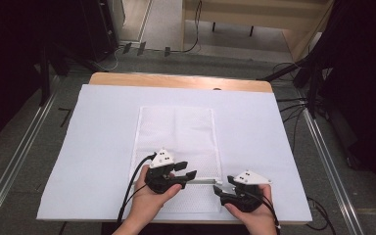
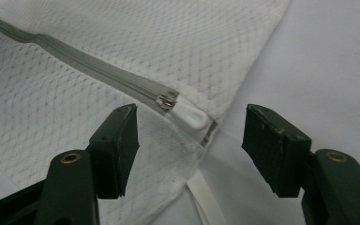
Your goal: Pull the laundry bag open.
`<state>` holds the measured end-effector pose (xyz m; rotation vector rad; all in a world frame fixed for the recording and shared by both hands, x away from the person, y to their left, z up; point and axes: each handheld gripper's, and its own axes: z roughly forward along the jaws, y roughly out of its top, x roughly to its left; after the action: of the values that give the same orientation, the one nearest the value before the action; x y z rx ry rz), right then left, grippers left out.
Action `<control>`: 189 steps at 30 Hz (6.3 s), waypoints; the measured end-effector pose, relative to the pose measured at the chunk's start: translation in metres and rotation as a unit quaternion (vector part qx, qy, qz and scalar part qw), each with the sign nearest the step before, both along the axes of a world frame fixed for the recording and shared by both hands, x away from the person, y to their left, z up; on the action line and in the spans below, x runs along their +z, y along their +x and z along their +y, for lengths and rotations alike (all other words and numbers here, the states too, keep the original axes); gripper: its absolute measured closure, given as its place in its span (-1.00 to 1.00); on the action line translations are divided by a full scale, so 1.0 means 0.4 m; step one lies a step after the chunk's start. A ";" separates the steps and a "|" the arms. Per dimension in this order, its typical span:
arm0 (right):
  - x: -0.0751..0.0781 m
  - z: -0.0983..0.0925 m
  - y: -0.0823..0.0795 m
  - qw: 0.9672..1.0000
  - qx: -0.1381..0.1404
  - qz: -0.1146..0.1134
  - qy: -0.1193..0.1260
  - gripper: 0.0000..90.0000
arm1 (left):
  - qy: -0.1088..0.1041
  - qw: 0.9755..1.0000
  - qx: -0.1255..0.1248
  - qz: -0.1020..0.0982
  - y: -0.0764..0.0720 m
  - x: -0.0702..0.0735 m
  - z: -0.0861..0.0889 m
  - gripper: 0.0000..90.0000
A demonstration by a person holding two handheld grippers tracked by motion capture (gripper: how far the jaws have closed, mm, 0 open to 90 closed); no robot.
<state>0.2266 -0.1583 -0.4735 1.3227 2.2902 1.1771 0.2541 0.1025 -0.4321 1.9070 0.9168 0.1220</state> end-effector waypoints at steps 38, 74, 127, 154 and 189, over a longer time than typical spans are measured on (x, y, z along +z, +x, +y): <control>0.006 0.033 -0.059 0.995 0.025 -0.100 -0.018 0.95 | 0.055 0.996 -0.058 0.044 0.001 -0.085 -0.103 0.90; 0.013 0.038 -0.061 0.992 0.032 -0.116 -0.022 0.95 | 0.017 0.995 -0.083 0.048 -0.009 -0.062 -0.080 0.90; 0.027 0.001 -0.037 0.993 0.003 -0.109 -0.042 0.95 | 0.036 0.996 0.076 0.041 -0.048 -0.037 0.354 0.94; 0.024 -0.027 -0.030 0.993 0.011 -0.114 -0.016 0.40 | 0.013 0.995 0.087 0.035 -0.059 -0.035 0.411 0.50; 0.042 -0.210 0.026 0.989 -0.089 -0.111 0.039 -0.76 | -0.005 0.985 0.163 -0.061 -0.061 -0.022 0.522 -0.76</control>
<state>0.2370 -0.2425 -0.4566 1.3193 1.9476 1.2916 0.2296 0.3113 -0.4409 1.7067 1.1353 0.4242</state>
